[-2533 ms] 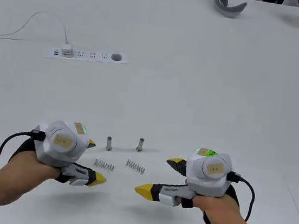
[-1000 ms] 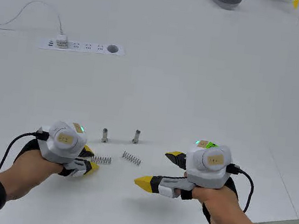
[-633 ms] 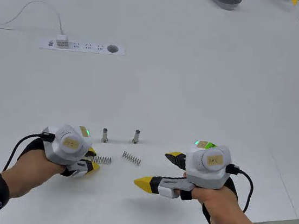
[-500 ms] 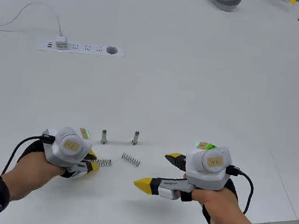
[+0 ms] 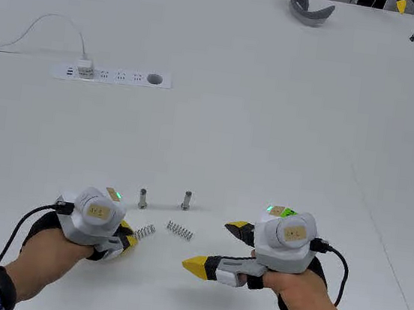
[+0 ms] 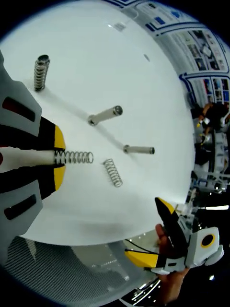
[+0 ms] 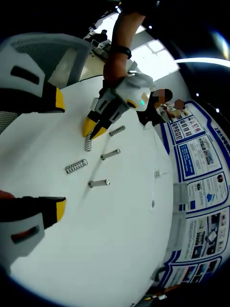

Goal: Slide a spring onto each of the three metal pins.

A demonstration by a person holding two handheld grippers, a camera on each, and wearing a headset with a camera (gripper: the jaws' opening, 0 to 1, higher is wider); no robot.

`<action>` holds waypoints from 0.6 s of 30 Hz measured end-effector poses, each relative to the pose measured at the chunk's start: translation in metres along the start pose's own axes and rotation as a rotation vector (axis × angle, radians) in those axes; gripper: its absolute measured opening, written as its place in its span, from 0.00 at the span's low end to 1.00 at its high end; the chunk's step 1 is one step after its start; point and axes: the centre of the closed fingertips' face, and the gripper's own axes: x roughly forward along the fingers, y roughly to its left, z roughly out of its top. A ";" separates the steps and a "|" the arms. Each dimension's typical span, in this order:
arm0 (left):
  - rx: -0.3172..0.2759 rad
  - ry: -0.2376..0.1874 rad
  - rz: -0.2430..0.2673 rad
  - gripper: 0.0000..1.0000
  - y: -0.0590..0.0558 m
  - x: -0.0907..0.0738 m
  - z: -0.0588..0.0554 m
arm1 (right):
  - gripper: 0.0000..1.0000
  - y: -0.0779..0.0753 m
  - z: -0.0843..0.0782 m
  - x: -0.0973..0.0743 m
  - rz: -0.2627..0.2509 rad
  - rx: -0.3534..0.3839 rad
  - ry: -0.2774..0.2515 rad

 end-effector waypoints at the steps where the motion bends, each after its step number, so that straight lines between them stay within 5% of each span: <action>1: 0.001 -0.003 0.002 0.11 0.000 -0.001 -0.001 | 0.72 0.000 0.000 0.000 0.000 0.000 -0.001; 18: -0.010 -0.031 0.048 0.11 0.006 0.001 0.007 | 0.72 0.002 -0.003 0.000 0.004 0.000 0.006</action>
